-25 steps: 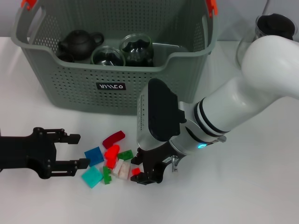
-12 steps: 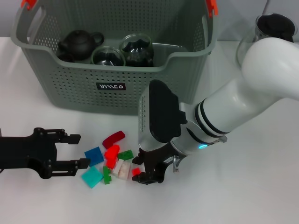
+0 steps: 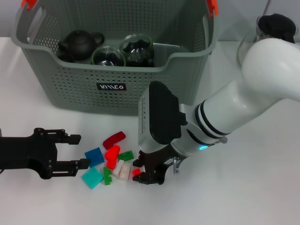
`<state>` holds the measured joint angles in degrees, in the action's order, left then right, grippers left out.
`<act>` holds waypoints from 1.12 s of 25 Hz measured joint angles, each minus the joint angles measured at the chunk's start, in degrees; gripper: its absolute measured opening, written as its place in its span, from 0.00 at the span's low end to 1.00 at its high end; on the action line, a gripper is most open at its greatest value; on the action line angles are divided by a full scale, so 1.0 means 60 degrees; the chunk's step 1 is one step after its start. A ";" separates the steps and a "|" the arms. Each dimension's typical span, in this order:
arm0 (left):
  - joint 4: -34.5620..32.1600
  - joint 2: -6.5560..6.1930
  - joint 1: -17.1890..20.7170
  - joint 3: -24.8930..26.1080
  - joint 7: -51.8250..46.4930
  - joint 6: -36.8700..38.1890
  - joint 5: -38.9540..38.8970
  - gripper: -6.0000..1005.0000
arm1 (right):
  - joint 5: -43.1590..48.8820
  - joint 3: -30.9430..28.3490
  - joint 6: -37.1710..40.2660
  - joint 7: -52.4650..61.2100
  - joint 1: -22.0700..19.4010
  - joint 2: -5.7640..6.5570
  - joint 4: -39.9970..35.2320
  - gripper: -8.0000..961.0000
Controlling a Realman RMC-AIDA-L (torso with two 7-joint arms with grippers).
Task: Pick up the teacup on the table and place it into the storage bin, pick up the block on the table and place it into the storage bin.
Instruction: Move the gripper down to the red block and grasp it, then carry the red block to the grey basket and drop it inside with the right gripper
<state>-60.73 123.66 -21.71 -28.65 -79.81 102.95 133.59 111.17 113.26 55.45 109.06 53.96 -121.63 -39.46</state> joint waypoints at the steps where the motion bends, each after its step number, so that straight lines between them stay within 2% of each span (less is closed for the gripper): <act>1: 0.0000 0.0000 0.0000 0.0000 0.0000 0.0000 0.0000 0.70 | -0.0002 0.0004 0.0000 0.0000 0.0001 -0.0001 0.0000 0.38; 15: -0.0001 0.0000 0.0000 0.0000 0.0000 -0.0099 0.0000 0.70 | -0.0014 0.0074 0.0001 0.0002 0.0030 -0.0020 0.0007 0.32; 28: -0.0001 -0.0003 -0.0004 0.0000 0.0000 -0.0092 0.0000 0.70 | -0.0013 0.0093 0.0034 0.0073 0.0067 0.0018 -0.0021 0.21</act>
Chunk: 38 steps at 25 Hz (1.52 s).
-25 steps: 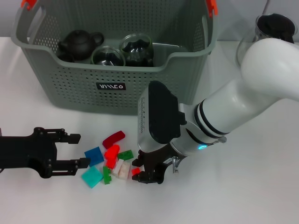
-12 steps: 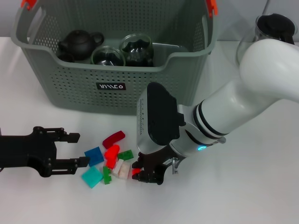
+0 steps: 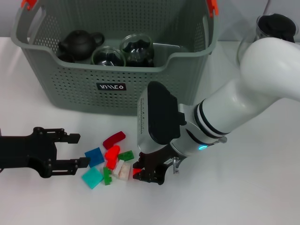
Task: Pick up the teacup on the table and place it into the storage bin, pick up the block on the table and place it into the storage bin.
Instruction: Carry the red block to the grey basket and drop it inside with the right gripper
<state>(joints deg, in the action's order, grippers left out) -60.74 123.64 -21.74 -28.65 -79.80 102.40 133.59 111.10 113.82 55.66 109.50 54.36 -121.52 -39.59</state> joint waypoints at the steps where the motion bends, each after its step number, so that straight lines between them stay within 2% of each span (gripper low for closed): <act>1: 0.0000 -0.0004 -0.0007 0.0000 0.0000 0.0003 0.0000 0.70 | 0.0000 -0.0002 0.0016 0.0004 -0.0018 0.0011 -0.0025 0.21; 7: -0.0001 -0.0021 -0.0025 0.0017 0.0000 0.0065 0.0000 0.70 | 0.0003 -0.0207 0.0472 0.0062 -0.0068 0.0099 -0.0091 0.21; 12: -0.0004 -0.0040 -0.0054 0.0120 0.0000 0.0128 0.0000 0.70 | 0.0196 -0.0997 0.1458 0.0167 -0.0258 0.0225 -0.0480 0.21; 16: -0.0001 -0.0041 -0.0057 0.0132 0.0000 0.0163 0.0000 0.70 | 0.1172 -0.2445 0.2753 0.0398 -0.0730 0.0258 -0.1470 0.21; 20: 0.0002 -0.0041 -0.0083 0.0165 0.0000 0.0174 -0.0002 0.70 | 0.1699 -0.4058 0.4595 0.0639 -0.1228 0.0240 -0.2985 0.21; 25: 0.0002 -0.0041 -0.0109 0.0177 0.0000 0.0207 -0.0010 0.70 | 0.1109 -0.5993 0.6687 0.0774 -0.1457 0.0205 -0.4920 0.21; 27: 0.0002 -0.0041 -0.0112 0.0175 0.0001 0.0219 -0.0012 0.70 | 0.0695 -0.6640 0.7089 0.0798 -0.1401 0.0222 -0.5446 0.21; 29: 0.0001 -0.0041 -0.0121 0.0175 0.0000 0.0225 -0.0021 0.70 | 0.0436 -0.7243 0.7122 0.0794 -0.1325 0.0238 -0.5883 0.21; 32: 0.0001 -0.0041 -0.0125 0.0172 0.0008 0.0247 -0.0075 0.70 | 0.0405 -0.7722 0.6401 0.0759 -0.1184 0.0240 -0.6096 0.21; 38: 0.0000 -0.0041 -0.0175 0.0134 0.0011 0.0262 -0.0088 0.70 | 0.1010 -0.7779 0.3936 0.0779 -0.0743 0.0224 -0.5588 0.21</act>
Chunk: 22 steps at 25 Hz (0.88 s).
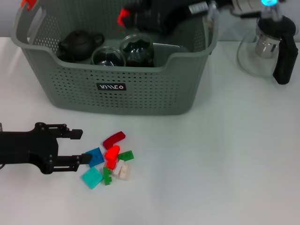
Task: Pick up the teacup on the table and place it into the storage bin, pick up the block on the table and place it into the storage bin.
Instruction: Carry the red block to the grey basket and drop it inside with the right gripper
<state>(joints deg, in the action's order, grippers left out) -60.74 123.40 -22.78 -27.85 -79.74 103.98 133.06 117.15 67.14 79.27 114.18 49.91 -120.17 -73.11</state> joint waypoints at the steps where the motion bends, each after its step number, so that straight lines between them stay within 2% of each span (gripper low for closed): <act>1: 0.0001 0.0000 -0.0017 0.0007 -0.0002 -0.0001 0.0000 0.70 | 0.0132 0.0016 -0.0493 0.0009 0.0153 0.0002 0.0290 0.21; 8: 0.0000 0.0000 -0.0092 -0.0048 -0.0003 0.0006 0.0000 0.70 | 0.1141 -0.0050 -0.3094 -0.0004 0.1517 0.0038 0.2927 0.21; 13: 0.0000 0.0000 -0.0129 -0.0050 -0.0005 0.0012 0.0000 0.70 | 0.1761 0.0259 -0.4393 -0.0131 0.2250 -0.0016 0.4517 0.21; 22: 0.0001 -0.0005 -0.0141 -0.0044 -0.0011 0.0029 0.0015 0.70 | 0.1809 0.0774 -0.5059 -0.0002 0.2197 -0.0008 0.4973 0.21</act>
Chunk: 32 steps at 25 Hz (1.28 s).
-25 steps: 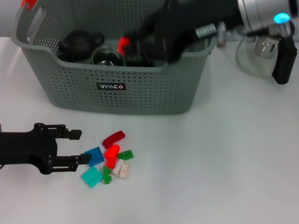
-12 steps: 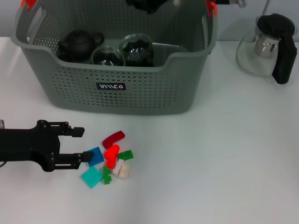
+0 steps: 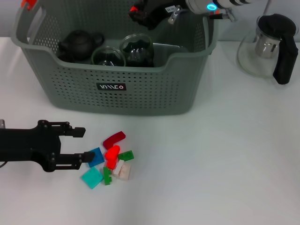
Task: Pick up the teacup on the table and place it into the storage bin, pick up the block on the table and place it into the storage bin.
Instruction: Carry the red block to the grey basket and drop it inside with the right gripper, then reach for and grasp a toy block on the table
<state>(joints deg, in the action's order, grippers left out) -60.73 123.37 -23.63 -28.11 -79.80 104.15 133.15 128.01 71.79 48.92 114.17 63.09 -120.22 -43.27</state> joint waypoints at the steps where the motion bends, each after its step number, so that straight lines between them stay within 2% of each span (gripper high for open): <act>1: -0.0001 -0.0004 0.0003 0.0003 0.0000 0.0000 0.0006 0.70 | 0.0002 -0.0024 0.0002 0.0005 -0.0011 0.0009 0.0013 0.21; 3: 0.0000 -0.0007 0.0010 0.0009 0.0000 0.0000 0.0011 0.70 | 0.0004 -0.0065 0.0029 0.0007 -0.0029 0.0018 0.0016 0.21; 9: -0.0001 -0.0009 0.0013 0.0016 -0.0001 0.0000 0.0007 0.70 | 0.0009 -0.0076 -0.0005 0.0164 -0.0049 0.0033 -0.0049 0.36; 12: 0.0007 -0.0009 0.0025 0.0019 -0.0001 0.0000 0.0003 0.70 | 0.0019 -0.0089 -0.0005 0.0208 -0.0118 0.0047 -0.0170 0.52; 14: 0.0011 -0.0010 0.0040 0.0023 -0.0001 -0.0001 0.0001 0.70 | 0.0014 -0.0089 0.0106 0.0212 -0.0291 0.0041 -0.0495 0.62; 19: 0.0015 -0.0011 0.0052 0.0046 -0.0001 0.0010 -0.0006 0.70 | -0.0496 -0.0090 0.0831 0.0224 -0.1174 0.0002 -0.2074 0.70; 25: 0.0015 -0.0010 0.0056 0.0020 -0.0001 0.0053 -0.0012 0.70 | -0.2408 -0.0691 0.2886 -0.0400 -0.2508 0.0053 -0.3617 0.80; 31: -0.0014 -0.0009 0.0038 -0.0018 0.0046 0.0206 0.0025 0.70 | -0.3910 -0.1748 0.5791 -0.1324 -0.3534 0.0066 -0.3866 0.79; 32: -0.0035 -0.0009 0.0032 -0.0027 0.0052 0.0221 0.0038 0.70 | -0.3910 -0.1748 0.5791 -0.1324 -0.3534 0.0066 -0.3866 0.79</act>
<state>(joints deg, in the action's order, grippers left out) -60.94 123.31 -23.44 -28.27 -79.49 105.48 133.38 104.55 61.30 83.67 106.22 41.88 -119.82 -66.47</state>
